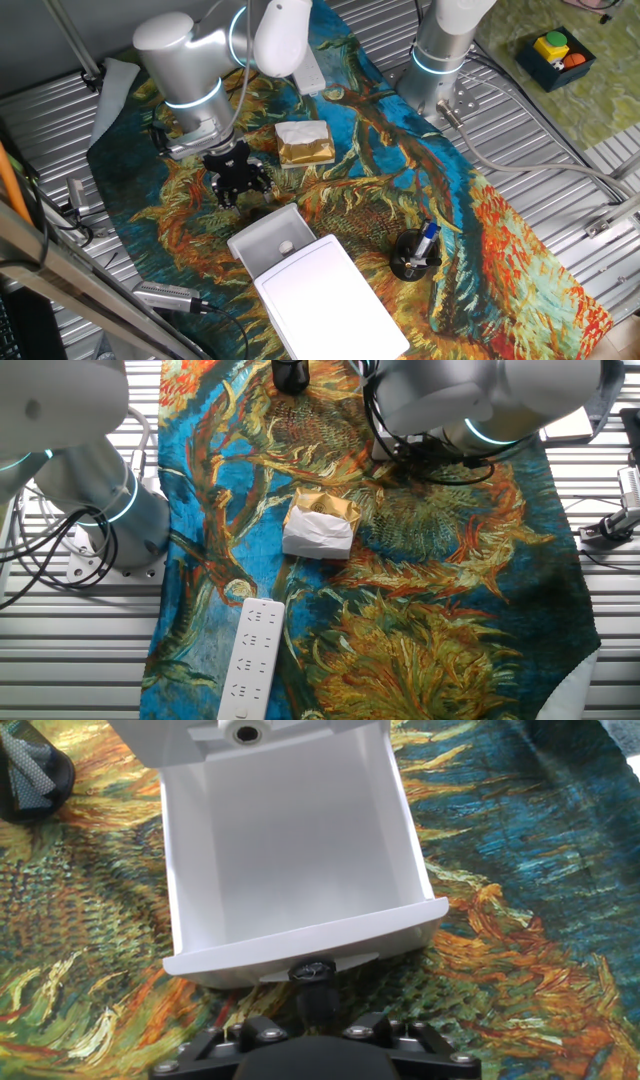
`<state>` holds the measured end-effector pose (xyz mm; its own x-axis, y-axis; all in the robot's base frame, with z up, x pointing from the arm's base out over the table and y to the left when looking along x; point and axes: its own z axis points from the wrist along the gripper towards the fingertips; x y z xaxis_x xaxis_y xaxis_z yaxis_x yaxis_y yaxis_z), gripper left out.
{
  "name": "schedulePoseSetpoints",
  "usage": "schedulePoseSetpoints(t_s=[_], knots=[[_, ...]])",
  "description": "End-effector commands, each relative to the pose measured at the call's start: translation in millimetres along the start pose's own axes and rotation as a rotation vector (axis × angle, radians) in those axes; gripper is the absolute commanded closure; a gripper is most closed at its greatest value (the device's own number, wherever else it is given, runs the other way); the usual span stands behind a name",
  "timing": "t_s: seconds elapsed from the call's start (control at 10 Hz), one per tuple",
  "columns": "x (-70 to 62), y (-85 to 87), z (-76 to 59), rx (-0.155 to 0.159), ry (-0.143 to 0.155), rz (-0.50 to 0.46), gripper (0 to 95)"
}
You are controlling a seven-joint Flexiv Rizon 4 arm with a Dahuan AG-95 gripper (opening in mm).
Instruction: Grasp the handle and close the drawer
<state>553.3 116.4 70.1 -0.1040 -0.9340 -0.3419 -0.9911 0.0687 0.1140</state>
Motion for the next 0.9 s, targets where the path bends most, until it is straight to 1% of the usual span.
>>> schedulePoseSetpoints(t_s=[0.1,0.3,0.9], knots=[[0.0,-0.4,0.7,0.000,-0.005,0.000,57.0],[-0.8,-1.1,2.4,0.001,-0.012,0.002,57.0],[-3.2,-2.2,5.5,0.003,-0.020,0.004,57.0]])
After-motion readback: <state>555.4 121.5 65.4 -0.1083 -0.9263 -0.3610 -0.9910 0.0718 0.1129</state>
